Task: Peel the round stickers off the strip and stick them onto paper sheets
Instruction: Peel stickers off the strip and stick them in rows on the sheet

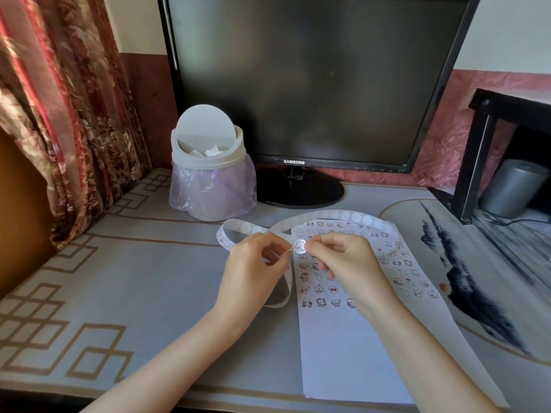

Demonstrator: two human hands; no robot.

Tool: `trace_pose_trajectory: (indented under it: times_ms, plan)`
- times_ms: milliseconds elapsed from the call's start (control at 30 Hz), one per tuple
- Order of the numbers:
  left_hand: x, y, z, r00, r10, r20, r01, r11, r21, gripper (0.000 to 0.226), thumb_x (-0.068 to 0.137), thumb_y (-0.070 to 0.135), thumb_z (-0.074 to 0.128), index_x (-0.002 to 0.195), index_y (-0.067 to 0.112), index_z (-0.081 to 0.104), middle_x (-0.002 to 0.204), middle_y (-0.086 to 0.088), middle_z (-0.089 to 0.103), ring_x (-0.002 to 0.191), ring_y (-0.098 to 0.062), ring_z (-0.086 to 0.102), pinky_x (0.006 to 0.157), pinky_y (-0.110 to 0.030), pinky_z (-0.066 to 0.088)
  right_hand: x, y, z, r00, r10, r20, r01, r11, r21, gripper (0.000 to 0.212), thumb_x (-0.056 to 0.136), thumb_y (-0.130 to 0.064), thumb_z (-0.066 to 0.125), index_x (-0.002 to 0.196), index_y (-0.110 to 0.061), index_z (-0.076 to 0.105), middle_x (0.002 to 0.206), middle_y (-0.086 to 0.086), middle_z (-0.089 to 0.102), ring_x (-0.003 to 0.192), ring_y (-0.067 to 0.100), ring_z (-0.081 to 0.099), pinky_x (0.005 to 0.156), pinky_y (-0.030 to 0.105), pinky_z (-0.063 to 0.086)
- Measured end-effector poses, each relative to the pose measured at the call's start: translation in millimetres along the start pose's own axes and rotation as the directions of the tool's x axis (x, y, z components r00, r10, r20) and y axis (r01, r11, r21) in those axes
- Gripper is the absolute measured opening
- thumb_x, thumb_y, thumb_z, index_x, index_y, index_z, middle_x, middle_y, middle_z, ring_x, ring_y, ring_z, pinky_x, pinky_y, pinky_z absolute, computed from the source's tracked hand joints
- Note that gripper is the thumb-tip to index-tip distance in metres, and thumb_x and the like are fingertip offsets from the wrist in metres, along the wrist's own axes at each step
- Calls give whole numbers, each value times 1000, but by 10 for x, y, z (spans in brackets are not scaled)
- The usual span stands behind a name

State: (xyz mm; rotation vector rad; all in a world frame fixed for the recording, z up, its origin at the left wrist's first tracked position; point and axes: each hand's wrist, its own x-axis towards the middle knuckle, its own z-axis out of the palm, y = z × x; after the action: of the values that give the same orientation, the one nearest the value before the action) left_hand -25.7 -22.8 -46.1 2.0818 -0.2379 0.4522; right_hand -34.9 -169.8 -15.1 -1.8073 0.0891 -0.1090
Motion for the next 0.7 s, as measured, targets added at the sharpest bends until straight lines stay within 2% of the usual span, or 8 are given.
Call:
trace_pose_trajectory:
  times_ms: [100,200,300,333,400,500,600,700]
  plan:
    - [22,-21,0,998,-54,25,54,998,14,7,83,17,70,78,21,68,72,11,66,72,1,59,65,-8,45,-12,21,-115,999,32,-2,-32,999,14,6,82,-15,68,79,-11,72,53,-5,57,44,2,45,47,12,39]
    - [66,-19,-11,979,-181,89,188,979,-79,10,81,18,72,73,21,67,70,12,67,62,3,59,63,-5,43,-43,22,-292,999,35,15,-36,999,24,5,82,-12,69,81,-8,71,53,-5,59,45,5,46,48,13,39]
    - [135,3,-30,944,-239,225,274,952,-138,8,81,17,73,74,18,69,72,6,71,67,-8,67,74,-19,54,-83,64,-489,999,46,22,-47,999,26,8,81,-7,70,88,-10,68,55,-5,63,44,6,46,45,13,37]
    - [146,24,-36,927,-243,284,295,943,-155,8,81,16,73,74,17,69,71,5,71,68,-11,69,76,-25,56,-102,88,-553,998,56,22,-56,998,16,12,81,-7,71,91,-12,68,55,-5,63,44,6,45,45,13,37]
    - [146,69,-42,892,-240,383,332,923,-193,10,82,14,72,73,16,69,69,6,72,69,-14,70,74,-28,59,-147,141,-673,996,82,26,-81,997,-20,13,81,-9,71,93,-14,70,56,-3,62,43,9,41,46,15,36]
    - [116,97,-34,857,-236,458,365,906,-214,8,85,11,69,77,13,69,76,1,75,72,-14,71,69,-21,57,-208,202,-805,990,132,43,-129,990,-62,6,82,-9,70,86,-11,73,58,3,61,42,9,38,46,15,32]
    - [87,73,-2,818,-254,517,374,917,-142,8,87,12,65,80,12,67,83,-1,76,73,-17,71,68,-18,55,-247,249,-857,982,183,37,-180,981,-69,4,83,-5,68,83,-6,71,55,1,62,38,4,38,48,20,28]
    - [69,53,12,801,-266,536,383,916,-119,6,88,11,64,83,10,66,87,-4,76,73,-14,71,65,-12,52,-274,290,-838,976,212,40,-208,973,-98,4,82,-6,69,79,-7,71,58,1,65,40,3,44,44,15,30]
